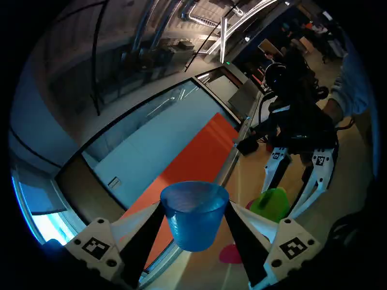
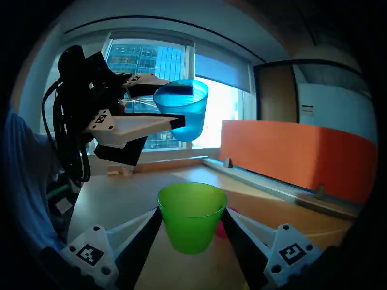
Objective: Pour water
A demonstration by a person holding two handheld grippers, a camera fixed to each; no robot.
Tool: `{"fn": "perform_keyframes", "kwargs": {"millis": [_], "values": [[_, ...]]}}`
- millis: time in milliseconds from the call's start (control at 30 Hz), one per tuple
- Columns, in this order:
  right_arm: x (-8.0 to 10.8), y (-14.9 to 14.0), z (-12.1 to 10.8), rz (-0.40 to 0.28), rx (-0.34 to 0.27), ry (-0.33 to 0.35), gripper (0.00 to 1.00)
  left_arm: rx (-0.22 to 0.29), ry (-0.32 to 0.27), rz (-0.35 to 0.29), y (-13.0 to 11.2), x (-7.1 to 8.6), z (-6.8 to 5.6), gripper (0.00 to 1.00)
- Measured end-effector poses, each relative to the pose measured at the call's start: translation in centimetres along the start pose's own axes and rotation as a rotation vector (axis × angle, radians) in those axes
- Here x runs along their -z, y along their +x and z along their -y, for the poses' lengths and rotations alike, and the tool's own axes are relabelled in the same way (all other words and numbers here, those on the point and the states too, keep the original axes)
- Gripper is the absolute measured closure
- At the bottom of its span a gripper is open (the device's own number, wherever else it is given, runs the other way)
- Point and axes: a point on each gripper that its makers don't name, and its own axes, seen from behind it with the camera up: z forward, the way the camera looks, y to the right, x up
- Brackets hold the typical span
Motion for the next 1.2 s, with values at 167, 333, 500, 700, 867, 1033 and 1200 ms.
{"fn": "perform_keyframes", "kwargs": {"millis": [167, 333, 500, 700, 867, 1033, 1200], "values": [[-0.5, -0.1, 0.7, -0.001, -0.004, 0.019, 0.11, -0.056, 0.008, -0.003, 0.5, -0.3, 0.4, 0.14], [-0.9, -0.1, 1.2, 0.0, -0.001, 0.035, 0.11, -0.118, 0.019, -0.001, 0.8, -0.8, 0.8, 0.14], [-1.1, -0.1, 1.3, -0.001, 0.002, 0.042, 0.11, -0.179, 0.035, 0.005, 1.0, -1.0, 1.1, 0.14], [-1.1, 0.2, 1.1, -0.006, 0.003, 0.042, 0.11, -0.239, 0.049, 0.01, 1.2, -1.1, 1.5, 0.14], [-1.3, 0.3, 1.0, -0.008, 0.007, 0.042, 0.11, -0.283, 0.062, 0.007, 1.5, -1.0, 1.8, 0.14], [-1.4, 0.3, 0.9, -0.011, 0.012, 0.041, 0.11, -0.314, 0.068, 0.006, 1.7, -1.0, 1.9, 0.14], [-1.4, 0.4, 0.9, -0.012, 0.012, 0.043, 0.12, -0.349, 0.077, 0.006, 1.8, -0.9, 2.0, 0.14]]}}
